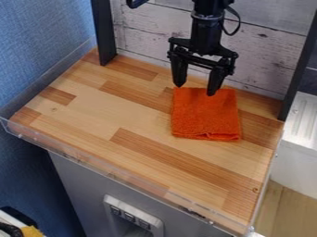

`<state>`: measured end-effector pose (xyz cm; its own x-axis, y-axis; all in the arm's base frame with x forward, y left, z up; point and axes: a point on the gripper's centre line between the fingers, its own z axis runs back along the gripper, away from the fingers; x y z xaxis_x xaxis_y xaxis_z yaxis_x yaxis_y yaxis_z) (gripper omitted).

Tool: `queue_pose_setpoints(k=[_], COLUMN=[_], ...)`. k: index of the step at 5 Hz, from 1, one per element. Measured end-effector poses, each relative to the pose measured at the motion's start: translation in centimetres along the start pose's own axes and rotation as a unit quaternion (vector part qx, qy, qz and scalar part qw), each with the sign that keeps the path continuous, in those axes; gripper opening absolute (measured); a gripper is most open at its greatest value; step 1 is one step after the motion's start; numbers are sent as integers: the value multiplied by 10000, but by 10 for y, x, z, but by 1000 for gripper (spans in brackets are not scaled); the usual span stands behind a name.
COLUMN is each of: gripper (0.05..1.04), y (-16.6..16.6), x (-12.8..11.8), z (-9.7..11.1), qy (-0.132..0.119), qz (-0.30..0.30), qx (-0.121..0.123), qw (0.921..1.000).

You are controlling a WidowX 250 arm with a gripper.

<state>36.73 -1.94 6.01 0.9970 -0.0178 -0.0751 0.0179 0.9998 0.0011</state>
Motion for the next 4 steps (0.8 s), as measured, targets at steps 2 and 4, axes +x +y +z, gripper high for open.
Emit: queue_pose_setpoints(k=[2, 4], gripper=[993, 990], y=[0, -1], x=[-4, -11], z=[-7, -8], qy=[38, -249], qz=[-748, -1849], qx=[-9, -4], qw=[9972, 9824])
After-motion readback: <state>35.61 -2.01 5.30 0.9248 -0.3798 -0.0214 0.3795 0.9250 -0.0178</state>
